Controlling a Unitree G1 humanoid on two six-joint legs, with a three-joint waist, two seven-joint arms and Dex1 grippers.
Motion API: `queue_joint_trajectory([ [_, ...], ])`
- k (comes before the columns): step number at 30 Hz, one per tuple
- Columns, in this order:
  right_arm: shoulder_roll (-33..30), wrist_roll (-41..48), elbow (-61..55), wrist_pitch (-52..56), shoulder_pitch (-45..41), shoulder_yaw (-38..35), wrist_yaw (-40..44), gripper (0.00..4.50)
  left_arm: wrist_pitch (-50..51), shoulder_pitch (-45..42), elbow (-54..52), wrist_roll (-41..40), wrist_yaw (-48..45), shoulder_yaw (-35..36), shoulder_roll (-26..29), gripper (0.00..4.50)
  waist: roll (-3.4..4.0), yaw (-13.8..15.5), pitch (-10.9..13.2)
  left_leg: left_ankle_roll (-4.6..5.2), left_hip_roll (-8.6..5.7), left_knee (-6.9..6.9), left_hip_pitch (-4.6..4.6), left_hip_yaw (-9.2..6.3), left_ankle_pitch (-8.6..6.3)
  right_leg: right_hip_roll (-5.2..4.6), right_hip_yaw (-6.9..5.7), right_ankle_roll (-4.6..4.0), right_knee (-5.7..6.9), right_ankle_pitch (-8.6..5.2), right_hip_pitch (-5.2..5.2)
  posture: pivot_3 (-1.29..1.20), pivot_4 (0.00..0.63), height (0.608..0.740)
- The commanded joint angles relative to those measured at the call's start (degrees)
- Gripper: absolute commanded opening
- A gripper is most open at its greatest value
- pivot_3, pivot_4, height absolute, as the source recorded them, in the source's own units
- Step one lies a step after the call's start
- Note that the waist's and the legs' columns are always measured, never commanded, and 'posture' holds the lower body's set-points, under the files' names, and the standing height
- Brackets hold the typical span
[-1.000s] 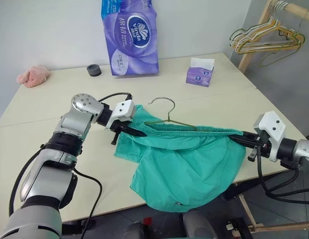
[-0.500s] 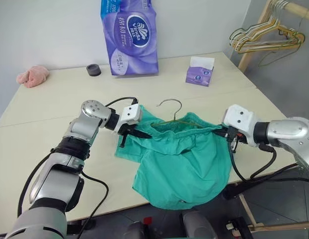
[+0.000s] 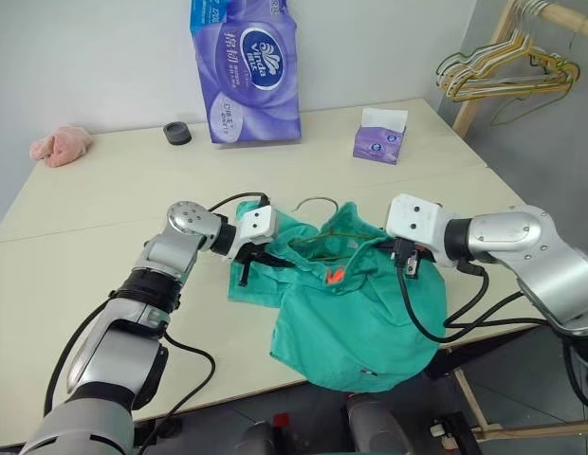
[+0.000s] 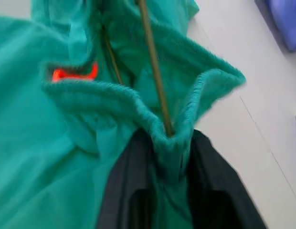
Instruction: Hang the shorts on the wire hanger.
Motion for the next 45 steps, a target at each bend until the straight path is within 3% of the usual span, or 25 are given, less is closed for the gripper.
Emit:
queue_joint_trajectory([
  [1,-0.25,1.42,-3.45,0.74,-1.14,-2.13,1.68,2.16,-1.67,-0.86,-1.60,-0.16,1.63,1.94,-0.36,0.00,0.00,-0.12,0.00,0.00,0.00,0.00,0.00,0.00,0.00,0.00,0.00,0.00,0.00,0.00,0.00,-0.31,0.103,0.740],
  [7,-1.40,4.64,-7.74,4.56,-0.57,-7.00,2.10,4.15,-3.37,-0.85,-0.48,-0.36,3.74,2.65,-1.69,0.00,0.00,-0.36,0.00,0.00,0.00,0.00,0.00,-0.03,0.00,0.00,-0.01,0.00,0.01,0.00,-0.01,-0.31,0.101,0.740],
  [13,-10.48,4.40,-7.04,4.81,5.03,-13.61,3.57,4.15,-4.38,-0.34,-0.10,-0.34,3.66,2.87,-1.66,0.00,0.00,-0.18,0.00,0.00,-0.03,0.00,-0.01,-0.01,0.00,-0.05,-0.02,0.00,-0.03,0.00,0.01,-0.31,0.101,0.740],
  [17,-13.22,3.11,-4.30,1.29,6.58,-12.41,4.47,4.15,-5.37,-0.77,1.07,-0.22,3.46,2.74,-1.87,0.00,0.00,-0.50,-0.01,0.00,-0.02,-0.01,0.00,0.03,0.00,-0.04,0.00,0.00,-0.01,0.00,0.01,-0.32,0.098,0.740],
  [25,-10.11,-2.87,6.90,-5.50,3.13,-2.00,7.85,4.15,-7.13,-1.71,2.80,0.01,3.02,2.49,-2.47,0.00,0.00,-1.56,-0.01,0.00,-0.01,-0.02,0.00,0.03,0.00,-0.04,-0.01,0.00,-0.01,0.00,0.01,-0.33,0.097,0.740],
  [30,-5.01,-7.67,15.42,-9.36,-2.10,3.50,9.51,4.15,-7.74,-1.29,2.86,0.35,2.93,2.22,-2.41,0.00,0.00,-2.25,-0.01,0.00,-0.02,-0.02,0.01,0.02,0.00,-0.04,-0.01,0.00,0.00,0.00,0.01,-0.33,0.098,0.740],
  [34,-2.47,-9.57,18.11,-10.41,-4.88,5.29,11.31,3.29,-8.08,-1.26,3.02,0.67,2.86,2.16,-2.31,0.00,0.00,-2.88,-0.01,0.00,-0.02,-0.03,0.00,0.00,0.00,-0.04,-0.02,0.00,-0.01,0.00,-0.01,-0.32,0.101,0.740],
  [43,-0.93,-12.51,18.80,-12.17,-4.33,5.80,14.12,0.22,-8.34,-0.89,2.87,0.79,3.46,2.61,-2.26,0.00,0.00,-3.00,-0.01,0.00,-0.02,-0.03,0.00,0.00,0.00,-0.04,-0.02,0.00,-0.01,0.00,-0.02,-0.31,0.102,0.740],
  [45,-0.02,-12.78,18.73,-11.93,-4.41,5.38,14.06,0.03,-9.14,-0.91,3.21,1.01,4.32,2.81,-2.44,0.00,0.01,-3.10,-0.01,0.00,-0.02,-0.03,0.00,-0.01,0.00,-0.04,-0.03,0.00,-0.01,0.00,-0.02,-0.32,0.103,0.740],
])
